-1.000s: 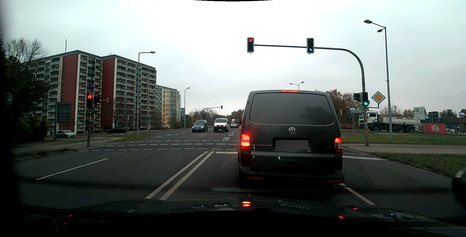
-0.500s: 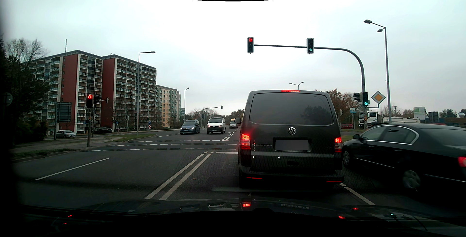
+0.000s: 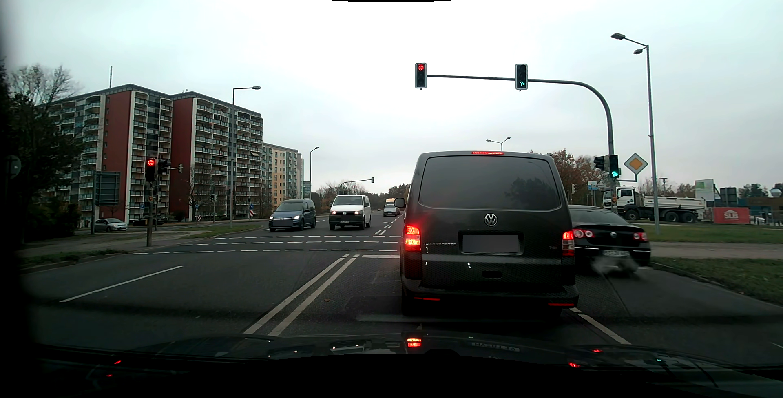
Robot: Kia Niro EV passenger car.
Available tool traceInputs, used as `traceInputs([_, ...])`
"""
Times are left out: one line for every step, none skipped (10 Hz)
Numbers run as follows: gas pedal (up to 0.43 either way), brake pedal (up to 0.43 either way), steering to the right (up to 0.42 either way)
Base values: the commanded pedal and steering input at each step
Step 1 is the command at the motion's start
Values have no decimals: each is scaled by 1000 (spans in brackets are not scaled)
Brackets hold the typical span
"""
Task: Follow the waypoints while adhering to traffic rules and regulations
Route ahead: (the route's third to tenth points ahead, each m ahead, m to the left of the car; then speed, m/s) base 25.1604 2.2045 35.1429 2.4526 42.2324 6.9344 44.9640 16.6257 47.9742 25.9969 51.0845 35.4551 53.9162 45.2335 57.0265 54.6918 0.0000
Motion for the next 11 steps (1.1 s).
traceInputs([0, 372, -6])
traceInputs([0, 372, -6])
traceInputs([0, 372, -6])
traceInputs([0, 372, -6])
traceInputs([0, 372, -6])
traceInputs([0, 372, -6])
traceInputs([0, 372, -6])
traceInputs([0, 372, -6])
traceInputs([0, 372, -6])
traceInputs([0, 378, -6])
traceInputs([0, 372, -6])
